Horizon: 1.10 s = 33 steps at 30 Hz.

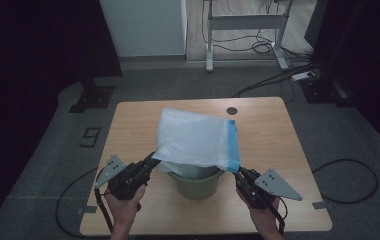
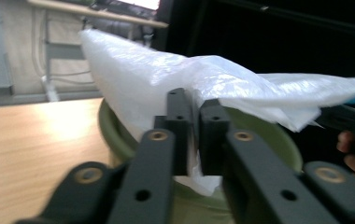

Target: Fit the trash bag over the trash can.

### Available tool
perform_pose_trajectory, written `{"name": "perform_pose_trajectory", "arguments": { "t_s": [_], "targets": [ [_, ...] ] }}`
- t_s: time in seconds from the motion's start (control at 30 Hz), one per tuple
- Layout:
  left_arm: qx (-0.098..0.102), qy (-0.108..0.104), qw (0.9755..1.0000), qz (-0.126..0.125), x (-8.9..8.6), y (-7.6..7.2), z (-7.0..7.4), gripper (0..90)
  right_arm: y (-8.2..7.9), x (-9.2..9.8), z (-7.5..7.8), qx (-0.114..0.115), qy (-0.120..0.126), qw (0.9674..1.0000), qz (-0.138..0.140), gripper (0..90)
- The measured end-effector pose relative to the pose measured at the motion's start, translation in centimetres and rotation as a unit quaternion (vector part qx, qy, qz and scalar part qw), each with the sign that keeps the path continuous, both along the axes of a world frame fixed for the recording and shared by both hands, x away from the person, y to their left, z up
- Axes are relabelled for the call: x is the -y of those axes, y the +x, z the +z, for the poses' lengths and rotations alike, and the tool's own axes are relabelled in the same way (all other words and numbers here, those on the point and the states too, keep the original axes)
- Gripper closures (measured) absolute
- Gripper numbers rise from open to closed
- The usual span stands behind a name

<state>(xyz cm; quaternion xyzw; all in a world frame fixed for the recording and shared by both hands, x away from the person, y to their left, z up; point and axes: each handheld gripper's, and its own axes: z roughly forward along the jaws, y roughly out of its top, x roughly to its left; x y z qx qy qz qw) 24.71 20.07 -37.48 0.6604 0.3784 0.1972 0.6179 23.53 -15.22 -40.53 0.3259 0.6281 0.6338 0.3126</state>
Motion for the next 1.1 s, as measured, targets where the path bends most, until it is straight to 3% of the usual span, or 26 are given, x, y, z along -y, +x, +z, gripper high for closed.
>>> {"name": "perform_pose_trajectory", "arguments": {
  "t_s": [0.03, 0.07, 0.13, 0.23, 0.43, 0.5, 0.73, 0.83, 0.9, 1.1],
  "targets": [
    [0.0, 0.0, 1.0, 0.0, 0.0, 0.0, 0.0, 65.3, 0.0, 0.0, 0.0, 0.0, 0.0, 1.0, 0.0, 88.7],
    [0.016, 0.004, 0.9998, 0.008, 0.1, -0.3, 0.4, 60.6, 0.2, 0.3, 0.4, 0.005, 0.0, 1.0, -0.006, 88.8],
    [0.02, 0.006, 0.9998, 0.008, 0.2, -0.4, 0.7, 53.9, 0.3, 0.4, 0.7, 0.007, 0.001, 0.9999, -0.008, 88.8],
    [0.042, 0.02, 0.9988, 0.011, 0.7, -1.1, 1.8, 46.5, 0.3, 0.7, 1.5, 0.017, 0.003, 0.9997, -0.015, 88.8],
    [0.064, 0.048, 0.9968, 0.003, 1.8, -1.5, 3.0, 41.1, -0.1, 0.7, 2.4, 0.034, -0.009, 0.9992, -0.019, 88.8],
    [0.072, 0.058, 0.9957, -0.011, 2.4, -1.6, 3.7, 39.9, -0.2, 0.7, 2.6, 0.036, -0.013, 0.9991, -0.02, 88.8],
    [0.076, 0.088, 0.9924, -0.042, 4.1, -1.3, 4.1, 35.3, 0.1, 0.2, 2.7, 0.031, -0.018, 0.9993, -0.012, 88.8],
    [0.065, 0.102, 0.9922, -0.032, 4.5, -0.5, 3.8, 37.8, 0.0, -0.3, 2.5, 0.03, -0.022, 0.9993, -0.005, 88.8],
    [0.062, 0.108, 0.9918, -0.026, 4.6, -0.3, 3.6, 45.2, -0.1, -0.5, 2.4, 0.03, -0.024, 0.9993, -0.003, 88.8],
    [0.032, 0.082, 0.9953, -0.041, 4.4, 0.6, 3.4, 76.4, 0.1, -0.9, 1.9, 0.023, -0.036, 0.9991, 0.001, 88.8]
  ]
}}
